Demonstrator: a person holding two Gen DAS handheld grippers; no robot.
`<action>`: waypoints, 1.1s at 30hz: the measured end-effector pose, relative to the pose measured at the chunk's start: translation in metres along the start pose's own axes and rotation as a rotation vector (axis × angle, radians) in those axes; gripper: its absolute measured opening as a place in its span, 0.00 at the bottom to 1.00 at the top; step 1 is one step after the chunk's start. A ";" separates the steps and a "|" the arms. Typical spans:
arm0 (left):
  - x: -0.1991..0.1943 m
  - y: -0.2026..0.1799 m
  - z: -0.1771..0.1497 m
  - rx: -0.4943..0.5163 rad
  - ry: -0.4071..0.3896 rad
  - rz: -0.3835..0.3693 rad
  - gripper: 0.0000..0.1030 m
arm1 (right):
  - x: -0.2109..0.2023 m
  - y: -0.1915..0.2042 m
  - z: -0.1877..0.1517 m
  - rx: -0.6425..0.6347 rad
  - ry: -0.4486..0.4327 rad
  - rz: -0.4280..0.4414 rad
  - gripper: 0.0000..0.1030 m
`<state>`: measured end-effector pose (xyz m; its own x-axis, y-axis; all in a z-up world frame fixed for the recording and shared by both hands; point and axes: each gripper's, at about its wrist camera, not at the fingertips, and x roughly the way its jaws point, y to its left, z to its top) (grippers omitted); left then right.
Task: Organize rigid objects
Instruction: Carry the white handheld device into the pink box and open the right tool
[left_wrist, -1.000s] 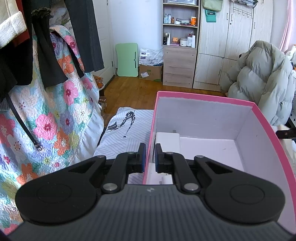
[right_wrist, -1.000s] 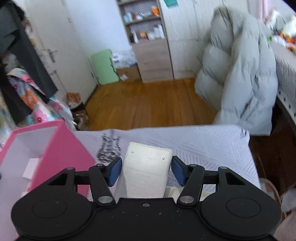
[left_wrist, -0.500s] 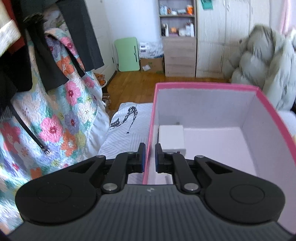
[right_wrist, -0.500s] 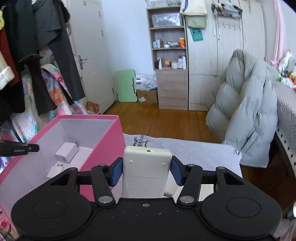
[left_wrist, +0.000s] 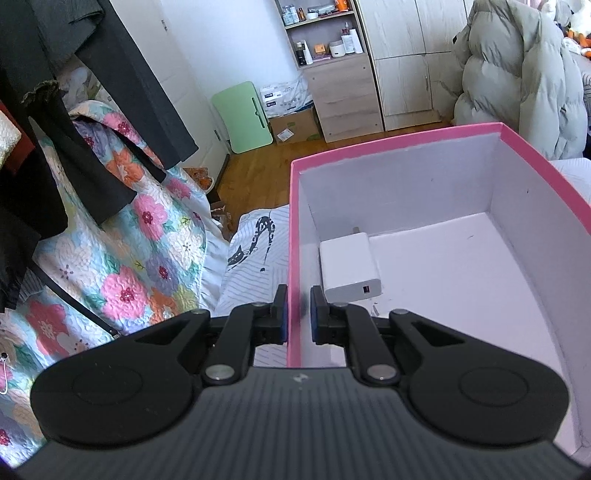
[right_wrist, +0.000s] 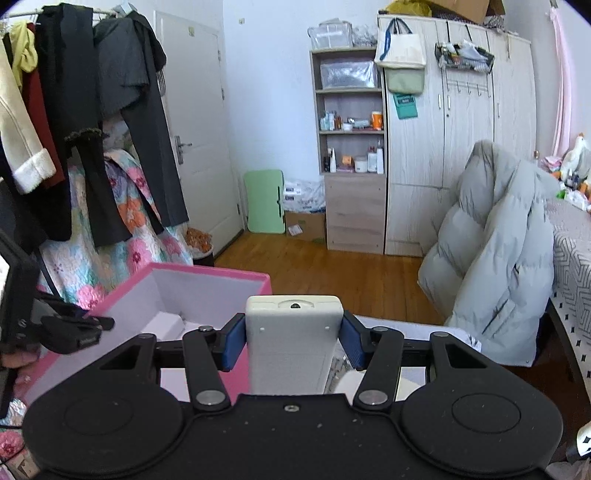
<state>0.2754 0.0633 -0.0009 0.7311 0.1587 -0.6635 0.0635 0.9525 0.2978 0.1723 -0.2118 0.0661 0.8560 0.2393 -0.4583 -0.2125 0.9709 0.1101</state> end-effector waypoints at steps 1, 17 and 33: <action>0.000 0.000 0.000 0.001 0.000 0.000 0.09 | -0.004 0.003 0.003 -0.006 -0.011 0.004 0.57; -0.005 0.010 -0.001 -0.078 -0.037 -0.027 0.09 | 0.062 0.083 0.081 0.023 0.056 0.281 0.57; -0.006 0.021 -0.005 -0.130 -0.050 -0.077 0.08 | 0.132 0.110 0.018 0.086 0.321 0.279 0.56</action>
<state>0.2687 0.0838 0.0063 0.7603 0.0737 -0.6453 0.0347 0.9875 0.1537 0.2703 -0.0737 0.0331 0.5785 0.4923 -0.6504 -0.3628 0.8694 0.3355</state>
